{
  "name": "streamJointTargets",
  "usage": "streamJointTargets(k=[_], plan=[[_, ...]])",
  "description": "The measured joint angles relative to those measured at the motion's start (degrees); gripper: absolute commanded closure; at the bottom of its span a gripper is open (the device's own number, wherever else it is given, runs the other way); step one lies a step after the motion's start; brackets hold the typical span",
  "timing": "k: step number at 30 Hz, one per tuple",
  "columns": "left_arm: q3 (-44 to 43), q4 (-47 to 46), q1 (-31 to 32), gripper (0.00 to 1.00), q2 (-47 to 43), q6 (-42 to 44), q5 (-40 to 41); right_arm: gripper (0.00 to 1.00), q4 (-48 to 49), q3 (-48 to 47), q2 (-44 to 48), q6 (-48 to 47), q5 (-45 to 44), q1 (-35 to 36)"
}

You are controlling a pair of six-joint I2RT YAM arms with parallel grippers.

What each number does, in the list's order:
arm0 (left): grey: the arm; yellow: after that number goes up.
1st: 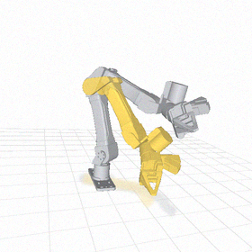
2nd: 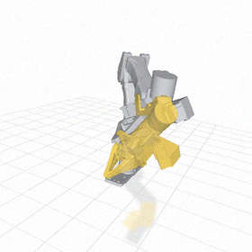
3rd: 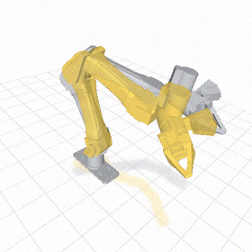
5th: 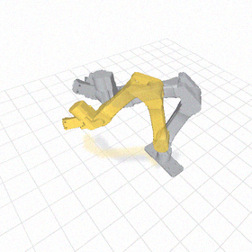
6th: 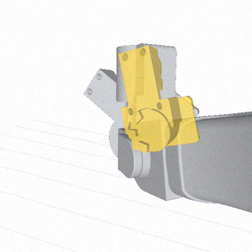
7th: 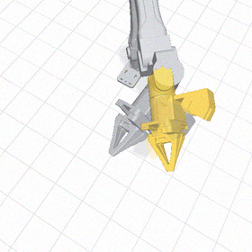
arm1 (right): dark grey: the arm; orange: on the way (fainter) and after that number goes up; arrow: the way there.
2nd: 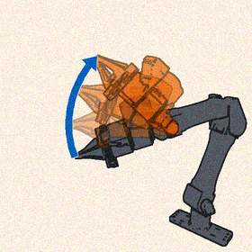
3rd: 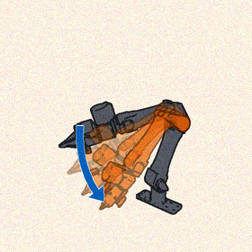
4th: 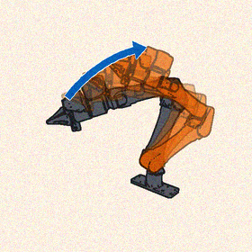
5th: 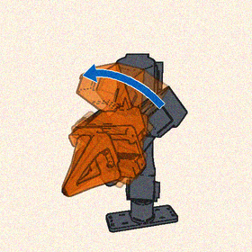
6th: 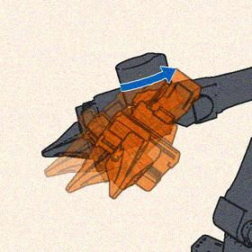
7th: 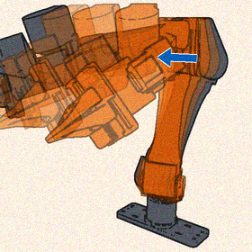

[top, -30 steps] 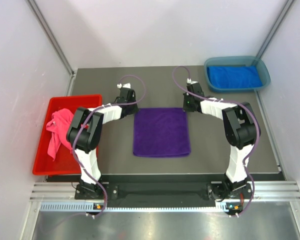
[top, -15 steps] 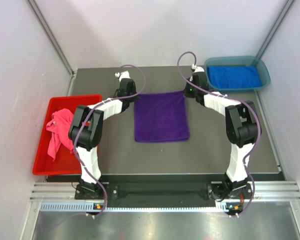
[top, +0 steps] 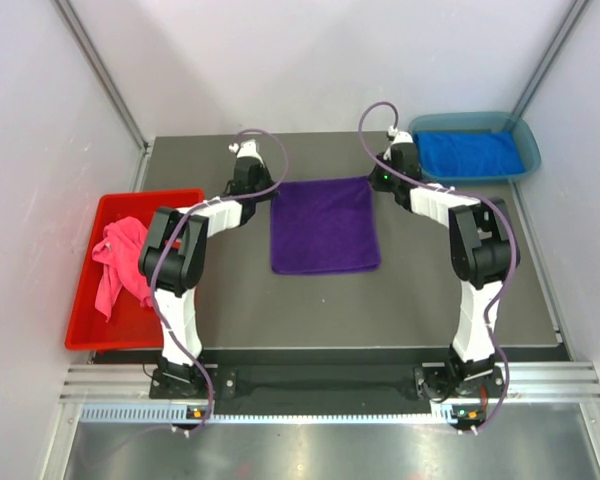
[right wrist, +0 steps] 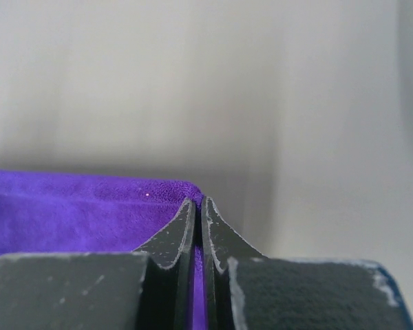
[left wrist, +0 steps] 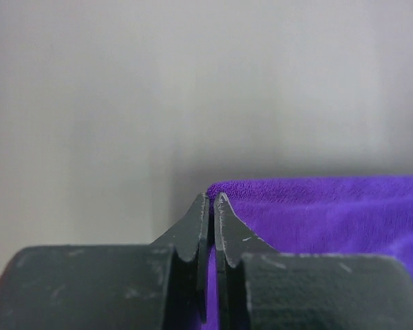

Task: Fold and stack the towels
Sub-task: Fold the towel

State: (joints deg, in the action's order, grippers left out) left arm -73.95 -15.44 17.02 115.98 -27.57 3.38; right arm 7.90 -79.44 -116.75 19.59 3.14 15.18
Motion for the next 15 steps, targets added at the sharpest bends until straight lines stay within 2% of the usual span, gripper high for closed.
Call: streamJointTargets(k=[15], plan=[[17.05,-5.25,0.66,1.00,-11.43,-1.51,-5.42,1.00,8.90,21.33,11.67,3.61,1.57,-0.24]])
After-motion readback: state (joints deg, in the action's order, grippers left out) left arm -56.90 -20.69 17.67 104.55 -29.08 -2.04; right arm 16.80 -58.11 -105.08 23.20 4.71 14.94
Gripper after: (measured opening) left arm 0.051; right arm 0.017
